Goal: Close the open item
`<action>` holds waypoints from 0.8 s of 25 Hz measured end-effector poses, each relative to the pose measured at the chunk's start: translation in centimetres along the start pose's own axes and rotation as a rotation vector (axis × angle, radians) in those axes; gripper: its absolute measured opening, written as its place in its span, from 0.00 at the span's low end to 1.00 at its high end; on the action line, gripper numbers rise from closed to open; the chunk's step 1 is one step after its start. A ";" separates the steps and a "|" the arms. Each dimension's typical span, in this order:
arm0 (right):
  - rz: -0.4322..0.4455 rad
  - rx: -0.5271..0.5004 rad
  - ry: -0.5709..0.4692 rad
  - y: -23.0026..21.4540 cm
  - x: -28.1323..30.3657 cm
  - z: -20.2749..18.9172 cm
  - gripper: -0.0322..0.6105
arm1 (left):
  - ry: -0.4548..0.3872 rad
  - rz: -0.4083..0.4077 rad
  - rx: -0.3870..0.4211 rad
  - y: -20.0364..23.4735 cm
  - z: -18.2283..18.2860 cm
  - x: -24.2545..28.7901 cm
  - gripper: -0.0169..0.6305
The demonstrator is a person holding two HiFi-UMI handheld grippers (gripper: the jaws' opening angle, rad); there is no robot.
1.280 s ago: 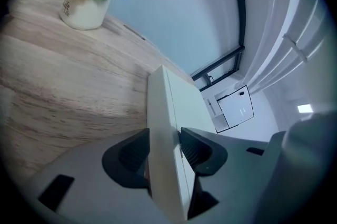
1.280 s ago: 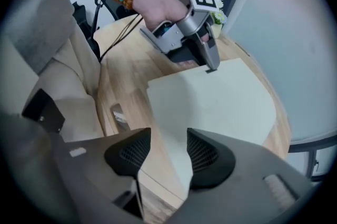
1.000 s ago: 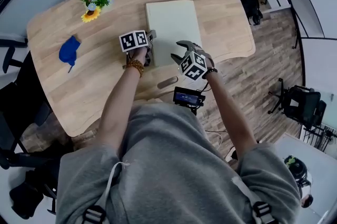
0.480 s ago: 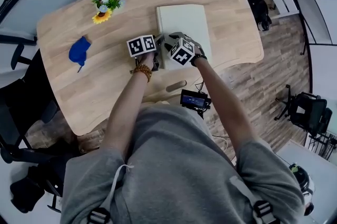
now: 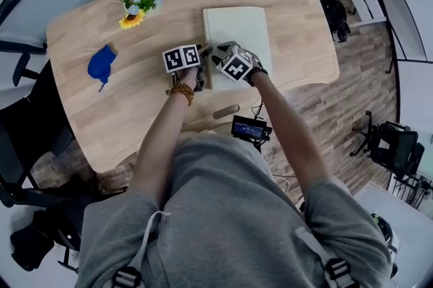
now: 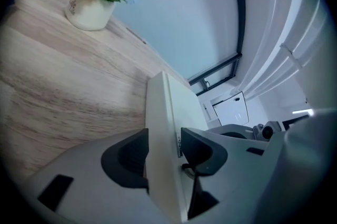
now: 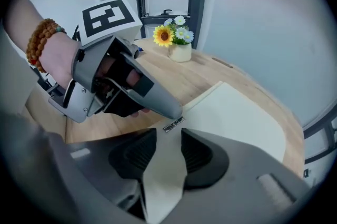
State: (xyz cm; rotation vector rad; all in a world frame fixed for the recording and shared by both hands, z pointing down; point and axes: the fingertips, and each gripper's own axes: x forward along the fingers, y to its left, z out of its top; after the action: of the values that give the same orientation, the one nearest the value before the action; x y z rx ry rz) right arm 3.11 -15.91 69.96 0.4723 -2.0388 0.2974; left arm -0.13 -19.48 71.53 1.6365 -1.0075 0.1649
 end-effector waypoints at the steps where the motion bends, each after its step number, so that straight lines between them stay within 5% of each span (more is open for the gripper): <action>1: 0.003 0.001 0.003 0.0 0.0 0.0 0.30 | 0.014 0.001 0.023 -0.3 -0.2 0.3 0.32; 11: 0.011 0.031 0.029 0.7 -0.1 -0.9 0.26 | 0.074 0.058 0.059 -0.4 -1.4 1.0 0.32; 20: -0.006 0.119 -0.085 -0.4 -1.6 -0.7 0.31 | 0.037 0.037 0.044 -0.5 -0.7 0.2 0.32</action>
State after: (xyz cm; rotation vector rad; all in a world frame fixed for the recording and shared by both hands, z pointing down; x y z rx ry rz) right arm 4.58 -15.65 68.88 0.5727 -2.1100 0.4029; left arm 0.65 -19.02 71.53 1.6494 -1.0125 0.2428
